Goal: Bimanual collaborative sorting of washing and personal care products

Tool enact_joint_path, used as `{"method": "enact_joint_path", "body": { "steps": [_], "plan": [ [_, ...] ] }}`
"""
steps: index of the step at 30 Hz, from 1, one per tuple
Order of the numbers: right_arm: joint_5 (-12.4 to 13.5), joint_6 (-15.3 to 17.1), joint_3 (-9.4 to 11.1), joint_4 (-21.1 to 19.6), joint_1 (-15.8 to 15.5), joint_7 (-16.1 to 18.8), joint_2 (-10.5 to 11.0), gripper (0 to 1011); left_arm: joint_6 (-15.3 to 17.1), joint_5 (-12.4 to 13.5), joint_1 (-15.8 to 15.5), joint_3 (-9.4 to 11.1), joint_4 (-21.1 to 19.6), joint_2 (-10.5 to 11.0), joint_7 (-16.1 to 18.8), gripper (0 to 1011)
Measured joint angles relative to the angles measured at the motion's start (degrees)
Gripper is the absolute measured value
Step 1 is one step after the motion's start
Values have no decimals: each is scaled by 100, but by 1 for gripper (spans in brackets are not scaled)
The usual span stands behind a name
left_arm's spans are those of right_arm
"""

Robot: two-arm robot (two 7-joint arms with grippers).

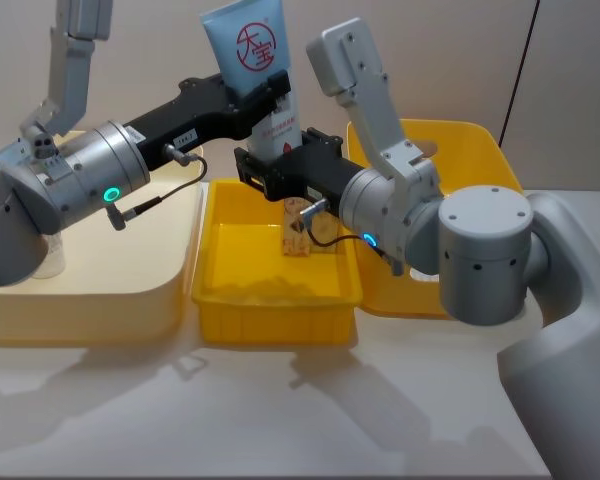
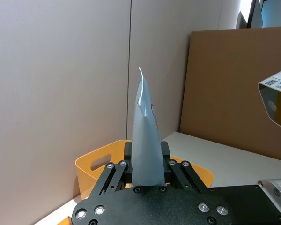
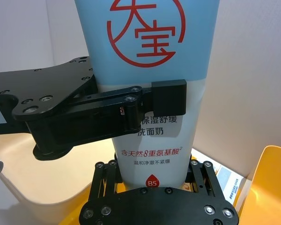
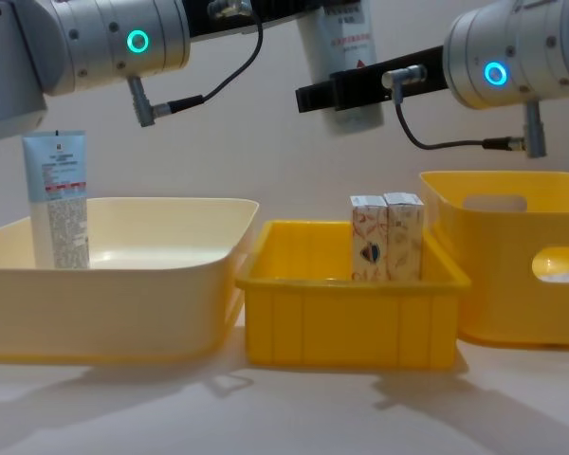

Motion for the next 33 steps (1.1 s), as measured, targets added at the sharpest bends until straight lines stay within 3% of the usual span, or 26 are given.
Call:
{"method": "enact_joint_path", "body": {
  "steps": [20,28,33],
  "plan": [
    [0,0,0,0,0,0,0,663,1,0,0,0,0,0,-1,335],
    [1,0,0,-1,0,0,1,663,1,0,0,-1,0,0,-1,567],
    [1,0,0,-1,0,0,0,665,1,0,0,-1,0,0,-1,764]
  ]
}}
